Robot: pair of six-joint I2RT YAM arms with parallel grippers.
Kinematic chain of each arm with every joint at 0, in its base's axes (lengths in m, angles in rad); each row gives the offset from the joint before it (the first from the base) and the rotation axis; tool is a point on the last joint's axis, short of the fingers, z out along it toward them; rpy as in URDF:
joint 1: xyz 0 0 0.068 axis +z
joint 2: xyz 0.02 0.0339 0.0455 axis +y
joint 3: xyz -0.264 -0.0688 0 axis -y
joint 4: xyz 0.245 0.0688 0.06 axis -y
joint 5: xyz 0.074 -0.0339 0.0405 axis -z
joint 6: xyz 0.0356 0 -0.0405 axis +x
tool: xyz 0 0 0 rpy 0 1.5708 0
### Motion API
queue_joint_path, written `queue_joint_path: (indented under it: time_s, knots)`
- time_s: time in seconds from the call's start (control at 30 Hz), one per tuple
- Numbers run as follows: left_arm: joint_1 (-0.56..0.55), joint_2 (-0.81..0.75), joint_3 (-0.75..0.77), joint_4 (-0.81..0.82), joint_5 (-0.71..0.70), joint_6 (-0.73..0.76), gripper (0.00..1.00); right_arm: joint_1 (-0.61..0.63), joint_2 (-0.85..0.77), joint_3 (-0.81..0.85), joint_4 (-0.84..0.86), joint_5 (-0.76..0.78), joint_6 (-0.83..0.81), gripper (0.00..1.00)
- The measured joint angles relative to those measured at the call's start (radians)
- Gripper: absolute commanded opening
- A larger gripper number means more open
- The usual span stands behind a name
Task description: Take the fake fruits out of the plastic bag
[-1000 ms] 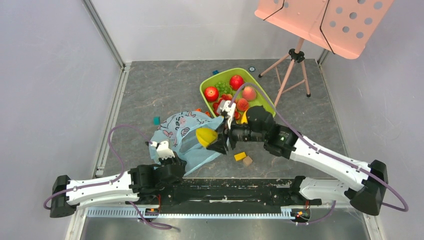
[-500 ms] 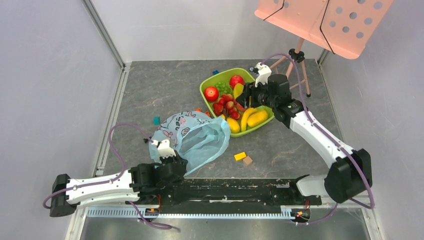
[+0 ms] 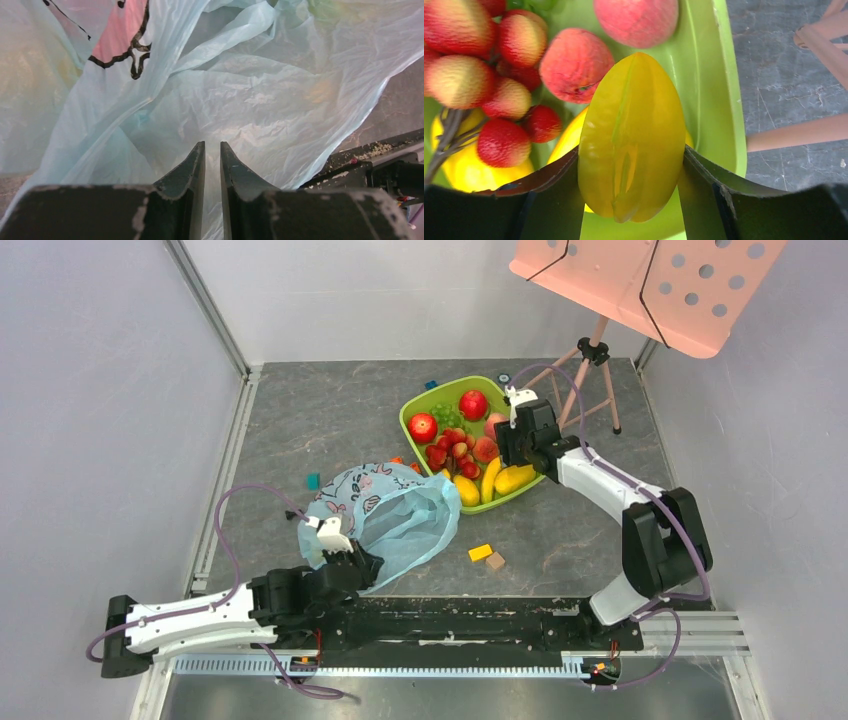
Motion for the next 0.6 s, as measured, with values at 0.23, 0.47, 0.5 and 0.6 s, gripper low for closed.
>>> queue_joint_path:
  time_s: [0.23, 0.47, 0.5, 0.6]
  knots:
    - [0.000, -0.002, -0.004, 0.024, 0.008, 0.047, 0.24, -0.014, 0.062, 0.000, -0.007, 0.035, -0.005, 0.61]
    - [0.000, 0.071, 0.054, -0.002, 0.002, 0.060, 0.32, -0.014, 0.072, 0.000, -0.015, 0.035, -0.005, 0.77]
    - [0.000, 0.074, 0.062, -0.003, 0.000, 0.061, 0.34, -0.014, 0.072, 0.000, -0.015, 0.035, -0.005, 0.79]
    - [0.000, 0.073, 0.072, -0.008, -0.002, 0.062, 0.37, -0.014, 0.068, 0.000, -0.016, 0.039, -0.008, 0.83]
